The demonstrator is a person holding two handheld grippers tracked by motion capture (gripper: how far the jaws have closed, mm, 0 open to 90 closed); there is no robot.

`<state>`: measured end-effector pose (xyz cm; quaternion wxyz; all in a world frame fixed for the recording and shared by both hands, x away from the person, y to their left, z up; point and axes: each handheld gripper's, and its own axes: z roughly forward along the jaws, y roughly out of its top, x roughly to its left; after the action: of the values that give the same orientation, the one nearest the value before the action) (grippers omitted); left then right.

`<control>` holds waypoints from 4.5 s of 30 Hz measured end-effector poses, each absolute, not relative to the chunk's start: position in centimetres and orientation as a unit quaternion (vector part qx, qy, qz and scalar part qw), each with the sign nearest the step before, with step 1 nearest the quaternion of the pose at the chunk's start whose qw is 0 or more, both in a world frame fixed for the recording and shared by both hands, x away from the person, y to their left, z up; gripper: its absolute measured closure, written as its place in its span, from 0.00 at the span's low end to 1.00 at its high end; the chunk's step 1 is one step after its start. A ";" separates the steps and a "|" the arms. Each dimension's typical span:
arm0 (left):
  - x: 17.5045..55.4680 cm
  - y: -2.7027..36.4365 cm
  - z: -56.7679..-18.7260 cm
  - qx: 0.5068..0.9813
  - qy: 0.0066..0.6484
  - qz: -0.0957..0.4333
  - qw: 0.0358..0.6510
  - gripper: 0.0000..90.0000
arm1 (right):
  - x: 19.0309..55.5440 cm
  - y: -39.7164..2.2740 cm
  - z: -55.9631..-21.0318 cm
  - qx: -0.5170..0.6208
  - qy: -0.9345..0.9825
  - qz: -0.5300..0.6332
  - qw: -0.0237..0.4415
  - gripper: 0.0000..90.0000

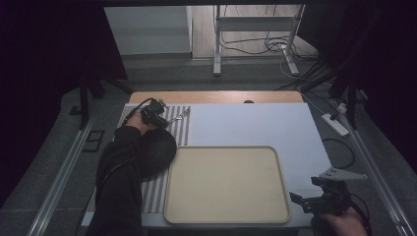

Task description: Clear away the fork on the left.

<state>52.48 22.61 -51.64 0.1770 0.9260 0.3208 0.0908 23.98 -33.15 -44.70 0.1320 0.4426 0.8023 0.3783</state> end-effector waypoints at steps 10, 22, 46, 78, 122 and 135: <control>51.8 22.4 -51.0 0.930 0.259 0.221 0.137 0.87 | 24.0 -33.2 -44.7 0.444 0.801 0.381 0.129 0.00; 50.2 23.9 -48.4 0.920 0.293 0.204 0.159 0.87 | 24.0 -33.2 -44.7 0.443 0.802 0.378 0.131 0.00; 44.5 26.5 -49.7 0.872 0.407 0.089 0.258 0.87 | 24.0 -33.1 -44.7 0.444 0.803 0.374 0.132 0.00; 34.3 24.4 -48.3 0.846 0.448 0.066 0.283 0.87 | 24.0 -33.0 -44.7 0.441 0.805 0.374 0.133 0.00; 29.5 15.4 -48.5 0.853 0.431 0.026 0.294 0.86 | 24.1 -32.7 -44.7 0.433 0.811 0.369 0.136 0.00; 30.7 11.5 -50.3 0.862 0.435 0.035 0.257 0.86 | 24.0 -32.7 -44.7 0.432 0.812 0.370 0.135 0.00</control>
<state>30.73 11.51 -50.31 0.2574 0.8621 0.4351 0.0354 24.05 -32.70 -44.71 0.1352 0.4316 0.8117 0.3697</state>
